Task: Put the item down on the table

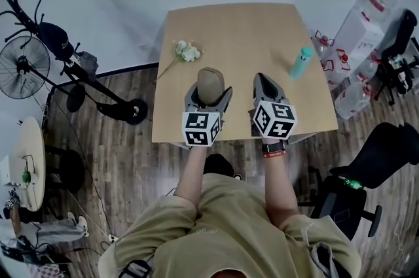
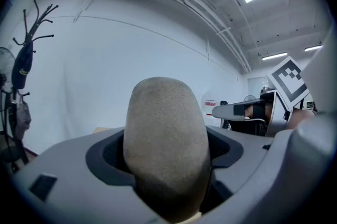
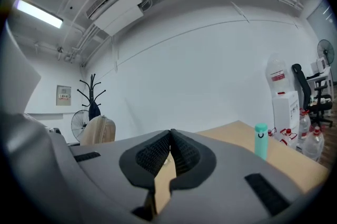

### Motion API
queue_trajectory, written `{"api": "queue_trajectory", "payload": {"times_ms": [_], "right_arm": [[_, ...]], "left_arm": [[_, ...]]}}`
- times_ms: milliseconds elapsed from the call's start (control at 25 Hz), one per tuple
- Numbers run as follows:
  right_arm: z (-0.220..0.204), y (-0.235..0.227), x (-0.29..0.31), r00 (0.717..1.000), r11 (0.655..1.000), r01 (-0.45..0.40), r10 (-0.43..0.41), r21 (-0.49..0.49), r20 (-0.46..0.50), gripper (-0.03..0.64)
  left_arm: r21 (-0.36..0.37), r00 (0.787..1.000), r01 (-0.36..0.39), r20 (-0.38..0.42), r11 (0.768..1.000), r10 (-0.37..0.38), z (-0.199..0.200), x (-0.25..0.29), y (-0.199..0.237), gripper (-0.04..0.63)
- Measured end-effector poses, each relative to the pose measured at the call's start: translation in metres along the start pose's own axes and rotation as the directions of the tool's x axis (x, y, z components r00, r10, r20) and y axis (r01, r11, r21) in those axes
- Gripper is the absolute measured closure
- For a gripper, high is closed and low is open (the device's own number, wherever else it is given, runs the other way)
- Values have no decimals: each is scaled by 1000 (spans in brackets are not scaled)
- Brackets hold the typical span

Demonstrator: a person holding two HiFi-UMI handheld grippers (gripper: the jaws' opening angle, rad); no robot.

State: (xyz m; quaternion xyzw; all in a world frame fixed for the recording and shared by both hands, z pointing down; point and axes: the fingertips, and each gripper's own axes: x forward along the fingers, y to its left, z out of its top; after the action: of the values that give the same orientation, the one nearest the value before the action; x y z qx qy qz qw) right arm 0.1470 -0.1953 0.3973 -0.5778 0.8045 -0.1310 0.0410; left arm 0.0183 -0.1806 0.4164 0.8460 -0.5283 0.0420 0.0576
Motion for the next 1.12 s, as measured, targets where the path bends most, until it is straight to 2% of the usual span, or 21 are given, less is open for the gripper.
{"api": "queue_trajectory", "payload": {"times_ms": [320,440,680,1120], "right_arm": [[-24,-7,37,999,1000,-16,17,20,-49,601],[-32,-7,57,999,1000,-4,6,31,-54,601],[-48,-14,94,996,999,24,-21,34,-89,601],[-72,-37,162,986,996,70,-60,58,-157,601]], "left_arm": [[-10,998,-12,-57,1000,12,-25,28,21,204],[3,996,-1,-87,1000,2,-34,43,34,204],[-15,988,-5,-153,1000,3,-58,76,66,204],[-31,973,6,-230,999,-13,-79,146,110,206]]}}
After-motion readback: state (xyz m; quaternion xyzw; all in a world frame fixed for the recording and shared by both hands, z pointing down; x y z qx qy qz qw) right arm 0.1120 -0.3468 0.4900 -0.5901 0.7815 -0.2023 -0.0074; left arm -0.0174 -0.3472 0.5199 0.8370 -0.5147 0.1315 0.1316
